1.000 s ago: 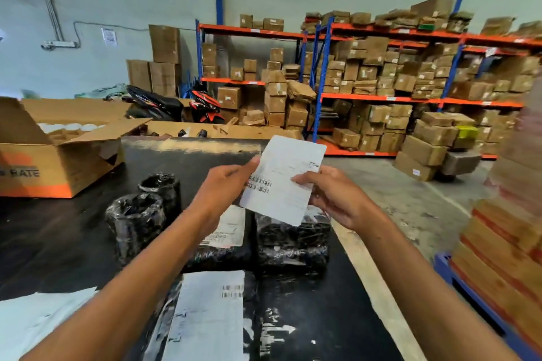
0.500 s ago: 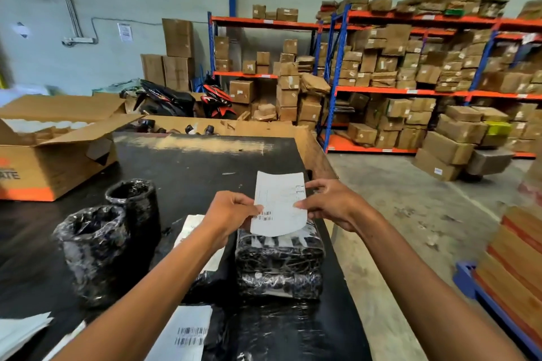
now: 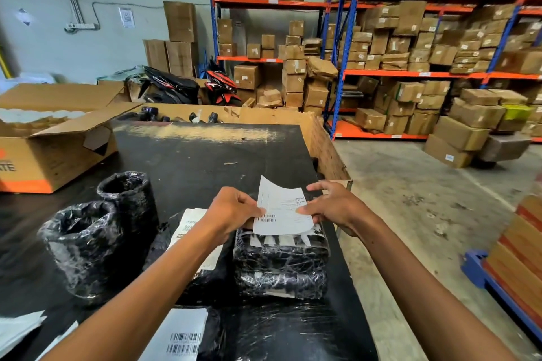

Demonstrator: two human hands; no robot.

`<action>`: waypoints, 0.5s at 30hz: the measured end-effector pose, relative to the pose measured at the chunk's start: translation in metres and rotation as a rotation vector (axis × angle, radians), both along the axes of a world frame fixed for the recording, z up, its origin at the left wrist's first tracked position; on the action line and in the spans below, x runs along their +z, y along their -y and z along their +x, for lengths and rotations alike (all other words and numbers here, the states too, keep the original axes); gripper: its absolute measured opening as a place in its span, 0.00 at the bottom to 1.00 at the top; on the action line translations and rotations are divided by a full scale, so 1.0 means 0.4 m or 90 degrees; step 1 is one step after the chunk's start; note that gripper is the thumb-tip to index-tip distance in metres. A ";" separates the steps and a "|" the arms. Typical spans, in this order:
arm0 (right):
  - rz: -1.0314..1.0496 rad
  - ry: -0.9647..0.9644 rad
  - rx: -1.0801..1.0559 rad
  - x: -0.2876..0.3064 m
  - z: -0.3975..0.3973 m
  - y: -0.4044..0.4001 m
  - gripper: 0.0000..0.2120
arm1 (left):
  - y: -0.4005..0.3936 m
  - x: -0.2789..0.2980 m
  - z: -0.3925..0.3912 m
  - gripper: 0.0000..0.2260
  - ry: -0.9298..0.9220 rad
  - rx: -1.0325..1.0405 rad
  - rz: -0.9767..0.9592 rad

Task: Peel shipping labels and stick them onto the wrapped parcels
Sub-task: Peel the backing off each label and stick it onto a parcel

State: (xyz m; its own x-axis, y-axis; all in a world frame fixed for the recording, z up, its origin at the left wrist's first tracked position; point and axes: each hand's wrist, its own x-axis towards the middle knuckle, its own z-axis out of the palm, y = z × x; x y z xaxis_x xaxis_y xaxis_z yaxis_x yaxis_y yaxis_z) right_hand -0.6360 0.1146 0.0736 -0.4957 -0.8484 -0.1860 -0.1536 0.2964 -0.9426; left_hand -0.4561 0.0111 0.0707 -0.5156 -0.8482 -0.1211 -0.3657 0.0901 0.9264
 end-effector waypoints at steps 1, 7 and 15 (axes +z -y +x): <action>-0.002 -0.001 0.002 -0.001 -0.001 -0.001 0.29 | 0.000 0.000 -0.001 0.05 0.001 -0.002 0.001; -0.033 -0.004 -0.003 -0.003 0.000 -0.012 0.26 | -0.010 0.016 0.004 0.06 -0.005 -0.030 0.008; -0.047 -0.015 -0.008 0.000 0.024 -0.025 0.24 | -0.032 0.029 0.021 0.03 -0.021 -0.032 -0.012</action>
State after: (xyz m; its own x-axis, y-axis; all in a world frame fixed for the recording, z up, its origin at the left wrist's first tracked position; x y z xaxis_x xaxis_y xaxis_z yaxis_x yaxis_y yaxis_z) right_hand -0.6262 0.1247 0.0734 -0.5099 -0.8530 -0.1111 -0.1721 0.2277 -0.9584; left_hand -0.4479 0.0238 0.0821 -0.5616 -0.8227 -0.0882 -0.3297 0.1247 0.9358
